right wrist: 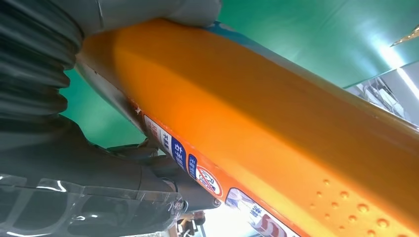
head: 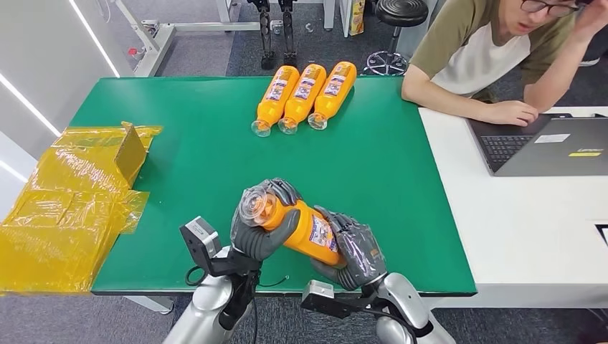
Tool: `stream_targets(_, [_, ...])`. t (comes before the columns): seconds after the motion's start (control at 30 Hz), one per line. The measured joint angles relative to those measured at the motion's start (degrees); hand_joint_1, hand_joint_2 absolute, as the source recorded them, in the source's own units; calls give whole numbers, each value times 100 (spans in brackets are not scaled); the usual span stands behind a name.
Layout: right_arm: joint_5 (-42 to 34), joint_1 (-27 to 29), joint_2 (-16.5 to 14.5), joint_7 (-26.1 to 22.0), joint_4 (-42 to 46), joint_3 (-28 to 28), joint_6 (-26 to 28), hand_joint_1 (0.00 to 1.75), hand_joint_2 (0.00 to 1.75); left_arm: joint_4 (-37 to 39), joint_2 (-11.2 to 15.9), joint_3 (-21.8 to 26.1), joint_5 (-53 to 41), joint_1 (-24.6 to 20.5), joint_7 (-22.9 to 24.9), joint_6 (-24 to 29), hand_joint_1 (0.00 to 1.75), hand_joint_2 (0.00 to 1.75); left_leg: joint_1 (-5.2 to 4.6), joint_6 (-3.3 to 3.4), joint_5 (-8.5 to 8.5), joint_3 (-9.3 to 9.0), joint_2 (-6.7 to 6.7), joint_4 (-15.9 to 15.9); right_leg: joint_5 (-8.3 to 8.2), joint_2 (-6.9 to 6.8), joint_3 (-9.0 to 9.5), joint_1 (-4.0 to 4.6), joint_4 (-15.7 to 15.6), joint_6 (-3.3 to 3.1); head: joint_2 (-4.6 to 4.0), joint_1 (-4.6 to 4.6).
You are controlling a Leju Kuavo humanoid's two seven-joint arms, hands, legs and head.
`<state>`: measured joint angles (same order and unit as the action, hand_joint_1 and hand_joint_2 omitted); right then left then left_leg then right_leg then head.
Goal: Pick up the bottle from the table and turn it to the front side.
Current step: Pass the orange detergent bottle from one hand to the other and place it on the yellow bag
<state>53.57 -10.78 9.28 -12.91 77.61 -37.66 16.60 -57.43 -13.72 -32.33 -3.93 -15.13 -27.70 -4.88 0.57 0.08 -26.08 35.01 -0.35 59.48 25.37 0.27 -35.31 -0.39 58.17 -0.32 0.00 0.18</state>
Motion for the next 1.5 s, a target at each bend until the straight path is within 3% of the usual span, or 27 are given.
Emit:
stream_targets(0.2, [-179, -24, -157, -63, 10, -4, 241, 0, 175, 1, -39, -5, 51, -37, 51, 52, 175, 175, 0, 0, 0, 0, 0, 0, 0, 0, 0, 0, 1, 0, 0, 1])
stream_targets(0.33, [-717, -30, -271, -196, 19, -11, 491, 0, 175, -123, -43, -37, -2, -30, 137, 360, 175, 175, 0, 0, 1, 1, 0, 0, 0, 0, 0, 0, 2, 0, 0, 0])
stream_targets(0.4, [-1094, -18, -355, -312, 28, -14, 736, 0, 175, -301, -34, -62, -258, -15, 252, 842, 175, 175, 1, 0, 1, 0, 0, 0, 0, 0, 0, 0, 3, 0, 0, 1])
stream_targets(0.53, [-1594, 208, -538, -452, 213, -16, 1288, 0, 175, -769, 157, -62, -1457, 80, 699, 2450, 175, 175, 2, -2, -1, 0, 0, -4, 2, 0, 0, 2, 4, -3, 0, 2])
stream_targets(0.63, [-1718, 520, -655, -447, 483, -17, 1434, 0, 175, -1173, 489, 90, -3193, 212, 1288, 3541, 175, 175, 5, -7, -4, -1, 1, -7, 9, 0, -2, 2, 8, -12, 0, 0])
stream_targets(0.7, [-1863, 673, -697, -442, 631, -14, 1423, 0, 175, -1420, 743, 296, -4607, 329, 1738, 3932, 175, 175, 6, -11, -6, -3, 2, -9, 13, 1, -2, 3, 10, -18, 0, 0])
stream_targets(0.77, [-2043, 799, -724, -467, 753, 6, 1403, 0, 175, -1694, 1045, 556, -5566, 476, 2052, 3868, 175, 175, 7, -12, -6, -5, 3, -10, 17, 1, -2, 5, 11, -21, 0, 0])
stream_targets(0.9, [-2252, 997, -787, -559, 926, 85, 1364, 0, 175, -2088, 1692, 910, -6251, 711, 2400, 3427, 175, 175, 8, -15, -5, -5, 3, -10, 18, 1, -2, 8, 12, -22, 0, 1])
stream_targets(1.0, [-2247, 1115, -861, -586, 1057, 156, 1303, 0, 175, -2171, 2323, 1047, -6591, 741, 2568, 3098, 175, 175, 9, -18, -4, -8, 7, -10, 17, 4, -3, 8, 13, -23, 0, 1])
stream_targets(1.17, [-1890, 1245, -985, -466, 1205, 343, 1280, 0, 175, -1908, 3123, 1237, -6930, 514, 2888, 1968, 175, 175, 9, -26, 2, -9, 6, -10, 15, 3, -3, 8, 14, -26, 0, 2])
stream_targets(1.33, [-1899, 1242, -1155, -416, 1233, 527, 1095, 0, 175, -790, 3456, 1182, -7896, -19, 3094, 1553, 175, 175, 8, -31, 7, -11, 14, -10, 5, 8, -6, 8, 14, -38, 0, 2])
stream_targets(1.5, [-1742, 1260, -1312, -322, 1321, 669, 995, 0, 175, 863, 3531, 937, -8295, -756, 2722, 1322, 175, 175, 9, -35, 11, -11, 16, -8, 2, 10, -9, 8, 14, -40, 0, 2])
